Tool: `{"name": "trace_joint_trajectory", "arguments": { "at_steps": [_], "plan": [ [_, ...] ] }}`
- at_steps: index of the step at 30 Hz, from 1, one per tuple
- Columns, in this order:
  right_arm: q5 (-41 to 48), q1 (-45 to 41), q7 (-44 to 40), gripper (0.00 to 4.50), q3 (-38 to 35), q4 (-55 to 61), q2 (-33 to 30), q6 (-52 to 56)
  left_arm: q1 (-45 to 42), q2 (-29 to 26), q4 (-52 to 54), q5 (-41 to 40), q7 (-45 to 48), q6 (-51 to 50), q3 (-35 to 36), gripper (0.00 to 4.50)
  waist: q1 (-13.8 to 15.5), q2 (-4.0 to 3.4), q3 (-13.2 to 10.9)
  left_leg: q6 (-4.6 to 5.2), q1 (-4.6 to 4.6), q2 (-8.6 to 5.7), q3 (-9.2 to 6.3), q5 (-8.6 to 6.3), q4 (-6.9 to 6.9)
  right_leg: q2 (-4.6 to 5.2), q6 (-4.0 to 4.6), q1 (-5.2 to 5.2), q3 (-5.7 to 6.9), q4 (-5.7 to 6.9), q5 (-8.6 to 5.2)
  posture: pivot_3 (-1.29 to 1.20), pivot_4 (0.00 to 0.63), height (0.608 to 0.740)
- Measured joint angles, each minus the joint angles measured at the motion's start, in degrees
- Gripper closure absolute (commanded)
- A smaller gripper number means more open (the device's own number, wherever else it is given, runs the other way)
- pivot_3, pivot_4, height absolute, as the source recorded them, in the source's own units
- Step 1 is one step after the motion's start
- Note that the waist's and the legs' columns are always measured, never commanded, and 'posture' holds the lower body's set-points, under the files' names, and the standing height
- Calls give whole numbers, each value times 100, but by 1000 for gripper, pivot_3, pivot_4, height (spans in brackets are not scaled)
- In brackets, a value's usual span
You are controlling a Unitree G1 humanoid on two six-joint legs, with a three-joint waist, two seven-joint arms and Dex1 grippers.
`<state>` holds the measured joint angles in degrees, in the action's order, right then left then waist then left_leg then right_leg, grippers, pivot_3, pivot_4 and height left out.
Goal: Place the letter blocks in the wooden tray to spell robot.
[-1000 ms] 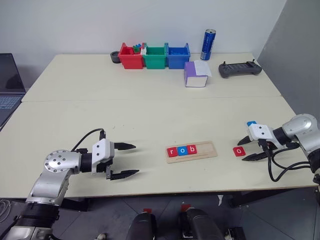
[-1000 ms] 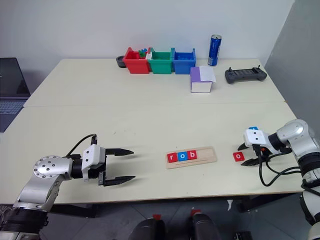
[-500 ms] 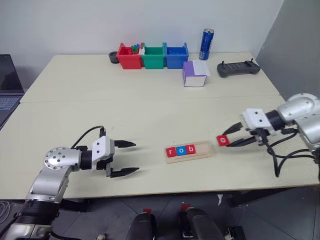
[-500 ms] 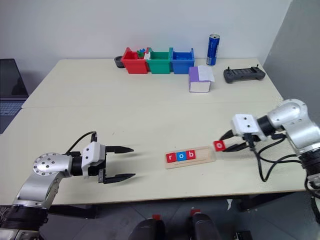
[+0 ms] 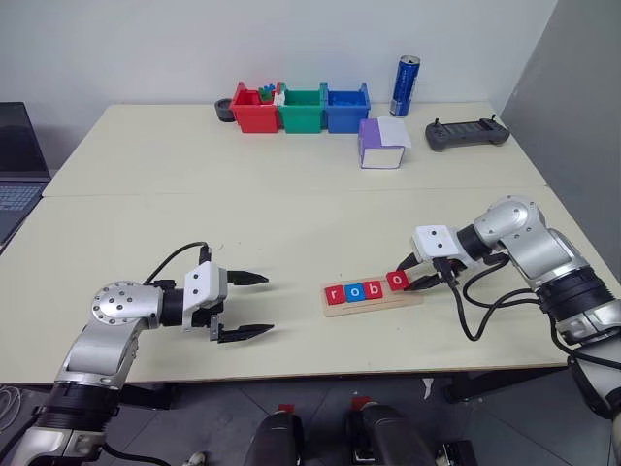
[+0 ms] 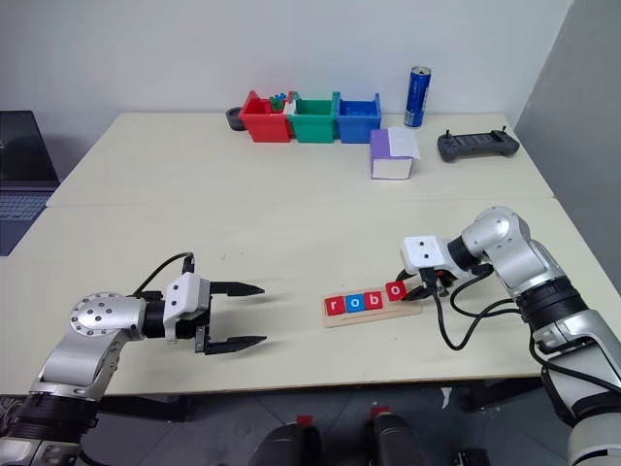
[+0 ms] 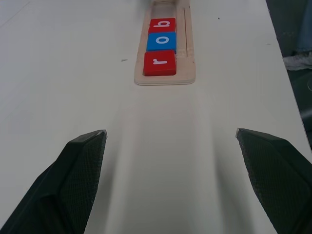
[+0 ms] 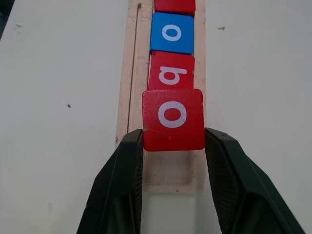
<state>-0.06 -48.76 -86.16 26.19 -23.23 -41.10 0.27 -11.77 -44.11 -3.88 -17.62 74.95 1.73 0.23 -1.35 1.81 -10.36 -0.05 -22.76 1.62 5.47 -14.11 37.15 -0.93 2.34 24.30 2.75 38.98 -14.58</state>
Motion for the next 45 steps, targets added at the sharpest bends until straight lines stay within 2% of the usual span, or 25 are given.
{"name": "trace_joint_trajectory", "arguments": {
  "at_steps": [14, 45],
  "plan": [
    [-598, -249, 5, 3063, 72, -947, 452, -490, 43, 0, 180, 4, -89, -60, 0, 0, -8, 0, 0, 0, 0, 0, 0, 0, 1, 0, 1, -1, -1, 1, 1, 0, 150, 740],
    [-609, -253, -85, 3063, 71, -620, 460, -85, 137, 0, 417, 2, -294, -257, 0, 0, -12, 0, 0, 0, 1, 0, 0, 0, 2, 0, 1, -1, 0, 2, 1, 0, 150, 740]
  ]
}}
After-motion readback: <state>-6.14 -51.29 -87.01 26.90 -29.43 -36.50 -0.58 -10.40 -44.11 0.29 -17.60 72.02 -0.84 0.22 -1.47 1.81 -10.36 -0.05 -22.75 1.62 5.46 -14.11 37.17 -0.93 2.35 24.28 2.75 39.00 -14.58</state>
